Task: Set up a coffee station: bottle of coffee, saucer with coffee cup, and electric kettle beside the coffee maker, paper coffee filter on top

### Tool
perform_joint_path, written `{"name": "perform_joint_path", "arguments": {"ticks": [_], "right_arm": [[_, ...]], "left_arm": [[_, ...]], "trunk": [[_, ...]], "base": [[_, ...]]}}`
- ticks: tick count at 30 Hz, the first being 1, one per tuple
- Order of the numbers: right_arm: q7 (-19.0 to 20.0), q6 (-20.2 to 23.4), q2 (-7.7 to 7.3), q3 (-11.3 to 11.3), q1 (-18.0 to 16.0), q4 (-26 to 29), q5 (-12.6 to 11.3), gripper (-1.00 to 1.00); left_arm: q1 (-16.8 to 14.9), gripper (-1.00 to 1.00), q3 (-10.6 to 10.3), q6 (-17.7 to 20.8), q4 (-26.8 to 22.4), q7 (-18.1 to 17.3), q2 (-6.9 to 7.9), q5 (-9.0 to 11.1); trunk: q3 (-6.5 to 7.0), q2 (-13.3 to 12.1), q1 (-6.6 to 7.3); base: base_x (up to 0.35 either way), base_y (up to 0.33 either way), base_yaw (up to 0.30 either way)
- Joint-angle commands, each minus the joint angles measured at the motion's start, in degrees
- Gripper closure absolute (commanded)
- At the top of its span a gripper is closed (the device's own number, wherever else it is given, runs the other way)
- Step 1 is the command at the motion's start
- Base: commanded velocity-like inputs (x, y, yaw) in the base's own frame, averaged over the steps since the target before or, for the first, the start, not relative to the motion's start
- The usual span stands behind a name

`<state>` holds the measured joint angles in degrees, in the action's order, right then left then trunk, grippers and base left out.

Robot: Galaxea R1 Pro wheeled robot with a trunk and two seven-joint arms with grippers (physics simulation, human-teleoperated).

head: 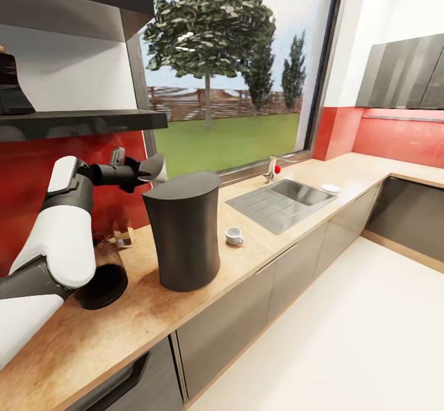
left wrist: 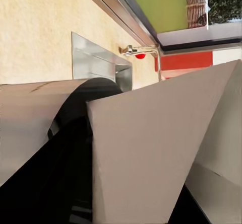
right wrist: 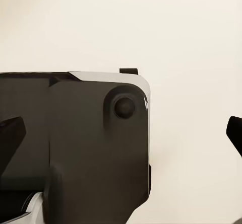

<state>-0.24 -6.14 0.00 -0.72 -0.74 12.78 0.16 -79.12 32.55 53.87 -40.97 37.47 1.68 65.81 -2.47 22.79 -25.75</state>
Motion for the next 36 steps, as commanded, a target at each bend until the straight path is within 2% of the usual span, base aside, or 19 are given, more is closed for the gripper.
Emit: {"name": "perform_joint_path", "arguments": {"ticks": [1,8,36], "right_arm": [[-0.02,-0.19,0.0,-0.07,-0.05,-0.04,0.01,-1.0],[-0.02,-0.19,0.0,-0.07,-0.05,-0.04,0.01,-1.0],[-0.02,-0.19,0.0,-0.07,-0.05,-0.04,0.01,-1.0]], "left_arm": [[-0.07,1.0,0.15,0.25,-0.02,0.58,-0.01,0.19],[-0.07,1.0,0.15,0.27,-0.01,0.58,0.0,0.19],[-0.04,1.0,0.15,0.27,0.06,0.58,0.08,0.12]], "trunk": [[-0.14,0.13,-0.04],[-0.14,0.13,-0.04],[-0.14,0.13,-0.04]], "base": [[0.0,0.0,-0.16],[0.0,0.0,-0.101],[0.0,0.0,-0.001]]}}
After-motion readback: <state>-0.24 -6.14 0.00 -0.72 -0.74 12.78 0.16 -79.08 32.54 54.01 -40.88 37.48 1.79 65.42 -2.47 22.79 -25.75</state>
